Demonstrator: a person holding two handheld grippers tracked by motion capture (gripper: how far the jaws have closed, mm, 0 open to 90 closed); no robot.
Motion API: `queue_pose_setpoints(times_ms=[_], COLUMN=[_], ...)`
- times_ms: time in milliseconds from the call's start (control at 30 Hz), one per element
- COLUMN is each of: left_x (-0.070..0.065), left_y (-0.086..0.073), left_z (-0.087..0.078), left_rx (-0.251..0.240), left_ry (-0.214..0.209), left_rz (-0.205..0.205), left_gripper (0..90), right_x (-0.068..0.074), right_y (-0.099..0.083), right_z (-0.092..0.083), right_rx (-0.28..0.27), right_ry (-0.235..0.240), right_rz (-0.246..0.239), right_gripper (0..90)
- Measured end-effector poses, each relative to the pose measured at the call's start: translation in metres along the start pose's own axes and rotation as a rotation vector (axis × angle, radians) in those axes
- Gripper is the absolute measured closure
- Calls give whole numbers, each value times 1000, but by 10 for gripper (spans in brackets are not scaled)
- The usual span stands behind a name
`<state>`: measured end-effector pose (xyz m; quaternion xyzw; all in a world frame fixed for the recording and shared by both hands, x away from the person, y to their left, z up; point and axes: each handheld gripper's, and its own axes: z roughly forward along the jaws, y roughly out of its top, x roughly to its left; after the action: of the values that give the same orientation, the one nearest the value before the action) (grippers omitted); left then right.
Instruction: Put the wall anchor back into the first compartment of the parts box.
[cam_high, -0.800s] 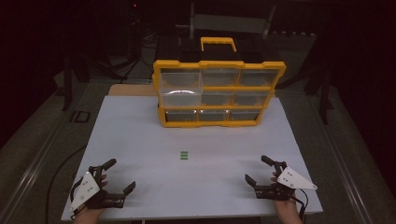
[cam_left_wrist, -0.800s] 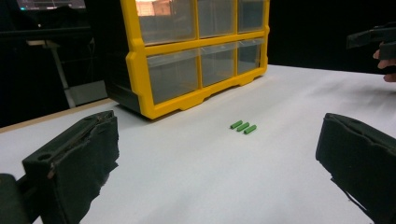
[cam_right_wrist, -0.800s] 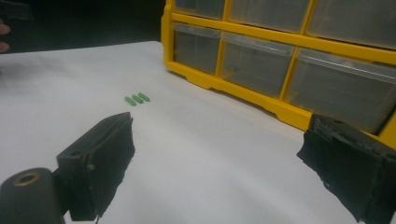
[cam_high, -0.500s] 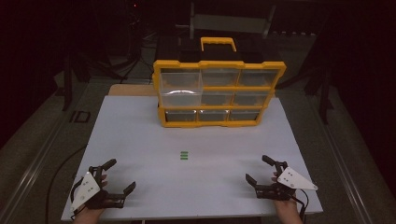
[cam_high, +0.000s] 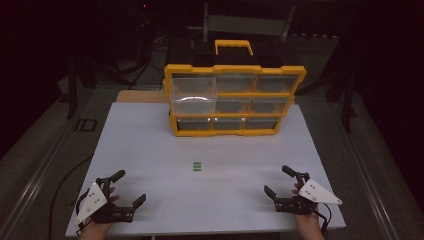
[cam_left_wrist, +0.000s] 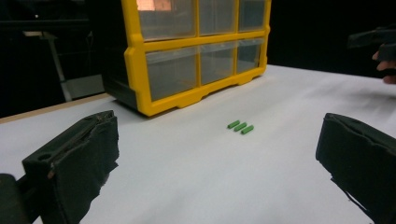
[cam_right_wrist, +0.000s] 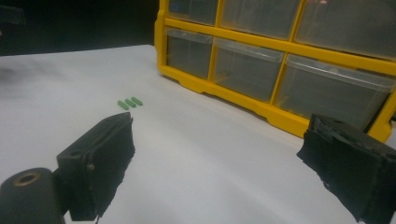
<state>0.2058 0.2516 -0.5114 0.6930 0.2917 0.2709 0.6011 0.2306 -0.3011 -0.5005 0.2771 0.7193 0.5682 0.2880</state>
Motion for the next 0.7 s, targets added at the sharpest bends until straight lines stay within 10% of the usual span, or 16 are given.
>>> queue_pose_setpoints(times_ms=[233,700], left_x=[0,5], left_y=[25,88], left_z=[9,34], left_rx=[46,-8], left_ry=[-103,-191], left_rz=[-54,-3], left_gripper=[0,0], right_x=[0,0], right_y=[3,4], right_z=[0,1], right_rx=[-16,-12], right_ry=[-6,18], right_rz=[2,2], right_gripper=[88,88])
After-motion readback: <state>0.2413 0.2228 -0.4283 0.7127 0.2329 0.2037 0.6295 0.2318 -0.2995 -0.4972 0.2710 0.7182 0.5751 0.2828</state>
